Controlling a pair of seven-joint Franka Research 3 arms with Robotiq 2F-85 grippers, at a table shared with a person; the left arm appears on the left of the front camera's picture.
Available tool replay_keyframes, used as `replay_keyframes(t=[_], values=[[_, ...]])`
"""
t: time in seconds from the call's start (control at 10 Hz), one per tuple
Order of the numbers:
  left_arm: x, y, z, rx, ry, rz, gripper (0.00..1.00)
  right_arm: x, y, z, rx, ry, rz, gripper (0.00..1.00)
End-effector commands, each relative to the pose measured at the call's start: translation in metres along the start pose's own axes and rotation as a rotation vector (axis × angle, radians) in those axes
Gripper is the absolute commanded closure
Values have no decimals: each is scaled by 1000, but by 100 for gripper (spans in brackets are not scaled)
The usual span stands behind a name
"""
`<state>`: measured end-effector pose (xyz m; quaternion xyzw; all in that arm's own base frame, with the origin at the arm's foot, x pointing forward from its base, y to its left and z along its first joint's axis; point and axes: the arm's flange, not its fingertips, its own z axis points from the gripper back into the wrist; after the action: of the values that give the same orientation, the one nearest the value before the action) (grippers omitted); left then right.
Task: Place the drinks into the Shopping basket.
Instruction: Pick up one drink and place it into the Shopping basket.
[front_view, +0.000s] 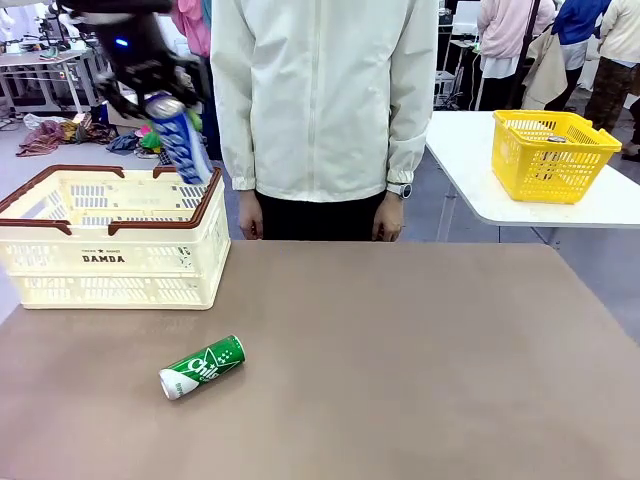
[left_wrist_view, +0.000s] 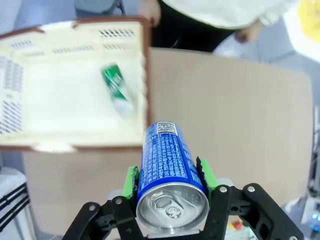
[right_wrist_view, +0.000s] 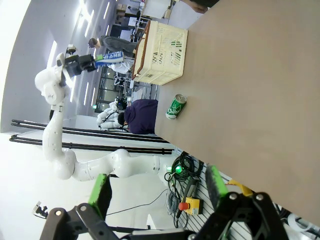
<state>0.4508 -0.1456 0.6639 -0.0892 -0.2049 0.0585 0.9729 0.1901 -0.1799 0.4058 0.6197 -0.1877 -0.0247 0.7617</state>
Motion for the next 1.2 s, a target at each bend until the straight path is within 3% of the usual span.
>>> replay_keyframes(t=[0.0,0.2,0.5,1.1], values=[[56,49,-15,-32,-36,9,100,3,6,0,11,-12,-4,0],[85,103,-53,18,4,9,100,3,6,0,11,-12,-4,0],[64,149,-106,-6,63,72,100,3,6,0,11,-12,-4,0],[25,157,-183,68,187,71,100,3,6,0,11,-12,-4,0]])
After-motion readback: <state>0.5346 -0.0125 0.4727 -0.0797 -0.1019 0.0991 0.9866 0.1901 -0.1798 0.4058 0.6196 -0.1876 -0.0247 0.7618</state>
